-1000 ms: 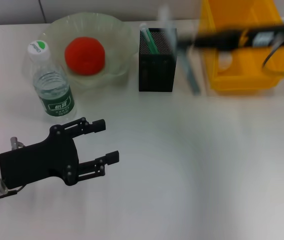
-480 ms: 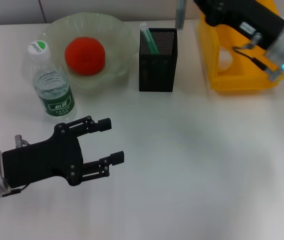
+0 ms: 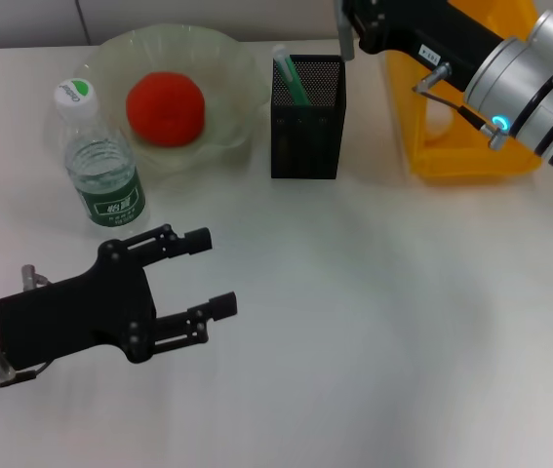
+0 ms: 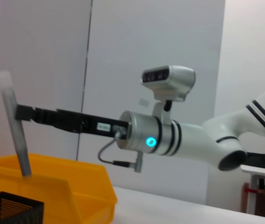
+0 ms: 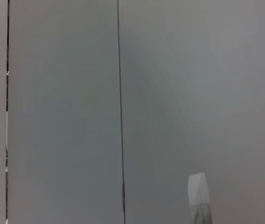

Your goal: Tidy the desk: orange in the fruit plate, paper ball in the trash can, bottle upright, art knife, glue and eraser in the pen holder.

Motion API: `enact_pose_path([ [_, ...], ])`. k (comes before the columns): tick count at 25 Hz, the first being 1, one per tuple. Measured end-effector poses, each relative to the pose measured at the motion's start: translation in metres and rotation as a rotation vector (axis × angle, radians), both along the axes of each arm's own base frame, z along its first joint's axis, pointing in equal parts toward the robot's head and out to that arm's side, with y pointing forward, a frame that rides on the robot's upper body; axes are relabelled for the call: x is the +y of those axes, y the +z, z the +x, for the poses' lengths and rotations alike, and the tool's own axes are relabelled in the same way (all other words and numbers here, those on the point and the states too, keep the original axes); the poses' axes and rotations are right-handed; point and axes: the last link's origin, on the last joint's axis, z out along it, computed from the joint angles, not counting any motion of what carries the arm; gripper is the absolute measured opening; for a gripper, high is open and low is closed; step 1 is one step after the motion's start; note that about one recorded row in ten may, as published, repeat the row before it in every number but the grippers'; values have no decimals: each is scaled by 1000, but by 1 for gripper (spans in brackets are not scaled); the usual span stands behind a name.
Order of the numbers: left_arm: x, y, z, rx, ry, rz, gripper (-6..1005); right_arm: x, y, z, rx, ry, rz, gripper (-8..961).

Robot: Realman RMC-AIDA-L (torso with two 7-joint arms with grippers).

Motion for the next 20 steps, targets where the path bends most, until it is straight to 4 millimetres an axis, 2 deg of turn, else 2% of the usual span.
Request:
enact_pose_path([
  [5,0,2,0,-7,2,4,753,-5,-1,6,24,-21,-68,166],
  [8,0,4,0,-8,-2,3,753,-13,8,15,67,-34,-166,182],
  [10,2,5,0,-10,-3,3,753,-17,12,20,76,-36,-188,277],
  [12,2,6,0,-11,-3,5,753,-30,23,31,94,-27,-229,372],
  [13,3,8,0,-15,-4,6,753,-46,32,41,106,-5,-265,420],
  [14,3,9,0,-15,-4,6,753,-46,32,41,106,-5,-265,467],
  [15,3,9,0,-16,-4,6,753,-57,38,47,106,13,-279,514],
  [16,3,12,0,-18,-4,7,753,-81,48,60,92,55,-301,561],
  [17,3,12,0,-18,-4,7,753,-81,48,60,92,55,-301,608],
  [18,3,14,-1,-19,-6,8,753,-103,56,74,71,79,-324,655],
  [19,3,16,-1,-19,-8,9,753,-103,56,74,71,79,-324,692],
  [20,3,17,-2,-18,-10,9,753,-115,60,81,56,91,-346,729],
])
